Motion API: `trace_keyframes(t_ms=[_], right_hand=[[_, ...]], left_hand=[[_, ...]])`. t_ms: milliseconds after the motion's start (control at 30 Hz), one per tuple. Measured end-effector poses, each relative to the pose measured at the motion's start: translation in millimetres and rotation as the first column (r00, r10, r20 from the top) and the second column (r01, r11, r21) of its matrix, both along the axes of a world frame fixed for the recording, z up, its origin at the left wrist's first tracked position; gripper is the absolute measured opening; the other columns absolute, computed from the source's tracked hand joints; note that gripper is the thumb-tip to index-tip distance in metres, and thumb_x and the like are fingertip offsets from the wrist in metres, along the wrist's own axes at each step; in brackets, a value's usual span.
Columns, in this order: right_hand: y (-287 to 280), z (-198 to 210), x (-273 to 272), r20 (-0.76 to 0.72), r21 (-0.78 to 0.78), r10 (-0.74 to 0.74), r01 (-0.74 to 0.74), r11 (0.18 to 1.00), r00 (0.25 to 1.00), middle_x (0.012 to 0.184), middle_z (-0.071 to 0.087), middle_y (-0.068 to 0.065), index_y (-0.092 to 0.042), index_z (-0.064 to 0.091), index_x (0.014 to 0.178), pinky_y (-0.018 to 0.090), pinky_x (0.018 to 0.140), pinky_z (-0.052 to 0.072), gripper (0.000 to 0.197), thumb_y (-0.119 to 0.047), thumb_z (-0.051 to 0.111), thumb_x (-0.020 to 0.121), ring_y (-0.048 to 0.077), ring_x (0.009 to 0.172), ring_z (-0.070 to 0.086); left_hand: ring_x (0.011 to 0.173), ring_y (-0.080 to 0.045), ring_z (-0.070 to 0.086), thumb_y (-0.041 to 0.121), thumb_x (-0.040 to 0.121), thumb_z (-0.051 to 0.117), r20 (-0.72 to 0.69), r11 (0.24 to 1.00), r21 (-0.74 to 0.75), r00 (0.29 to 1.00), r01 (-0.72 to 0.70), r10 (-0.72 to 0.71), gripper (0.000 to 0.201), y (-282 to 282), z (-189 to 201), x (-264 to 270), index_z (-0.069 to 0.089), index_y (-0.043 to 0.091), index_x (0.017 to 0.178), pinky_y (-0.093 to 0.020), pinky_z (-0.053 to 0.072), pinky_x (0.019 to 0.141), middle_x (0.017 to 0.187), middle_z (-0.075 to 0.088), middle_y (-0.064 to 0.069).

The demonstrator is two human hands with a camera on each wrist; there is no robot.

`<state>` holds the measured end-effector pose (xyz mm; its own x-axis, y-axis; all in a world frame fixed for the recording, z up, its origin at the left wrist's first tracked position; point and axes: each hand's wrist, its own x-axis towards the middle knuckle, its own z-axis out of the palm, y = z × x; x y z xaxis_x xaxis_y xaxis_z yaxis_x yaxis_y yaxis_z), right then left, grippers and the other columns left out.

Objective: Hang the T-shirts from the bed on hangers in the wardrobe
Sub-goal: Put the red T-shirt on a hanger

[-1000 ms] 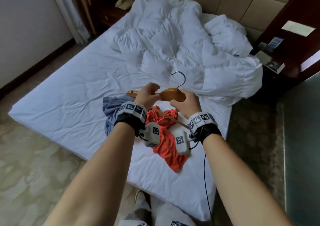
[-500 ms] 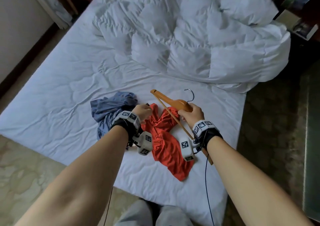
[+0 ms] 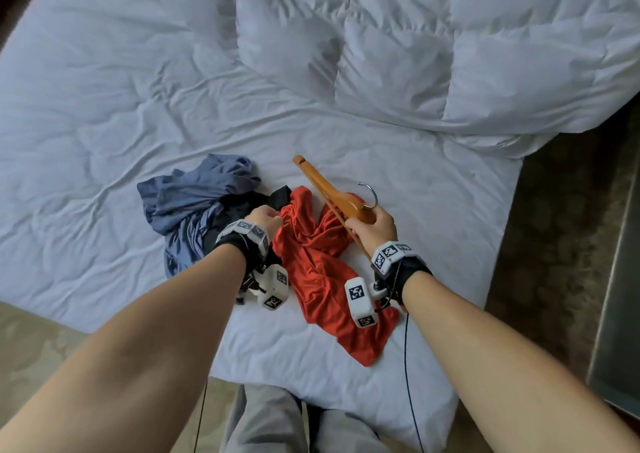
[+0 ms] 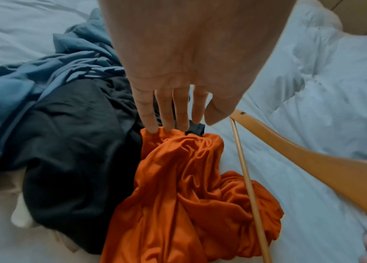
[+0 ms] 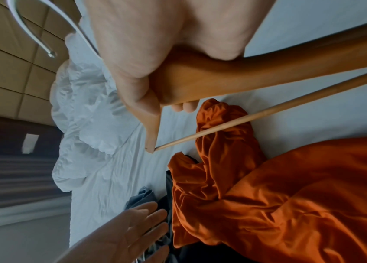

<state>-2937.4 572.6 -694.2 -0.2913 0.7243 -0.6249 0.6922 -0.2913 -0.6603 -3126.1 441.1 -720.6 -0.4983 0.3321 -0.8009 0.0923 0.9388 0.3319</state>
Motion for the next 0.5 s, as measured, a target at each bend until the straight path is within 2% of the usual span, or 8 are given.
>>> trace_keyframes(t_ms=[100,200,300,367,400,433,500], right_hand=[[5,-15,-7,0.015,0.004,-0.035,0.035,0.999,0.999,0.094,0.072,0.000,-0.024,0.067,0.097,0.027,0.072,0.047,0.026,-0.015,0.074,0.074,0.020,0.084,0.066],[9,-29,-10,0.070,-0.027,-0.032,0.033,0.999,0.997,0.092,0.070,-0.005,-0.026,0.066,0.099,0.029,0.078,0.051,0.029,-0.015,0.075,0.074,0.017,0.085,0.066],[12,-40,-12,0.122,-0.074,-0.005,0.014,0.997,0.993,0.088,0.071,-0.004,-0.028,0.065,0.096,0.031,0.080,0.054,0.028,-0.016,0.075,0.072,0.017,0.082,0.067],[14,-44,-13,0.146,-0.112,0.035,-0.019,0.994,0.989,0.078,0.069,-0.004,-0.026,0.063,0.085,0.031,0.077,0.052,0.020,-0.016,0.075,0.072,0.017,0.075,0.065],[15,-46,-14,0.156,-0.136,0.059,-0.037,0.990,0.986,0.073,0.068,-0.003,-0.023,0.064,0.082,0.031,0.076,0.052,0.016,-0.016,0.074,0.072,0.017,0.072,0.064],[16,-49,-15,0.164,-0.157,0.076,-0.050,0.986,0.983,0.069,0.068,-0.002,-0.019,0.066,0.082,0.031,0.076,0.052,0.013,-0.017,0.074,0.072,0.017,0.069,0.065],[16,-51,-17,0.157,-0.196,0.090,-0.058,0.979,0.984,0.064,0.069,-0.002,-0.013,0.072,0.085,0.029,0.076,0.053,0.011,-0.018,0.074,0.075,0.014,0.066,0.065]], left_hand=[[0.103,-0.030,0.062,0.030,0.088,0.056,-0.059,0.999,-0.008,0.997,0.044,-0.045,0.031,13,-20,-2,0.064,0.019,0.116,-0.034,0.049,0.090,0.112,0.068,-0.008],[0.114,-0.033,0.059,0.032,0.089,0.059,-0.057,0.994,-0.027,0.993,0.101,-0.103,0.052,28,-41,0,0.049,0.015,0.138,-0.036,0.047,0.094,0.127,0.061,-0.014],[0.120,-0.036,0.055,0.047,0.084,0.065,0.038,0.985,-0.086,0.988,0.150,-0.147,0.078,34,-62,0,0.034,0.014,0.147,-0.043,0.046,0.099,0.133,0.056,-0.017],[0.110,-0.035,0.060,0.063,0.070,0.063,0.064,0.978,-0.125,0.985,0.169,-0.162,0.085,33,-81,-4,0.042,0.015,0.138,-0.044,0.049,0.096,0.122,0.061,-0.014],[0.102,-0.032,0.063,0.068,0.061,0.061,0.078,0.974,-0.138,0.983,0.178,-0.169,0.084,32,-89,-5,0.052,0.017,0.127,-0.043,0.051,0.092,0.113,0.064,-0.010],[0.091,-0.028,0.065,0.069,0.053,0.059,0.095,0.972,-0.144,0.980,0.185,-0.172,0.076,30,-100,-7,0.061,0.020,0.110,-0.038,0.053,0.087,0.100,0.067,-0.004],[0.072,-0.020,0.059,0.060,0.053,0.064,0.147,0.978,-0.109,0.976,0.178,-0.161,0.047,29,-97,-6,0.061,0.020,0.076,-0.030,0.049,0.072,0.074,0.059,0.002]])
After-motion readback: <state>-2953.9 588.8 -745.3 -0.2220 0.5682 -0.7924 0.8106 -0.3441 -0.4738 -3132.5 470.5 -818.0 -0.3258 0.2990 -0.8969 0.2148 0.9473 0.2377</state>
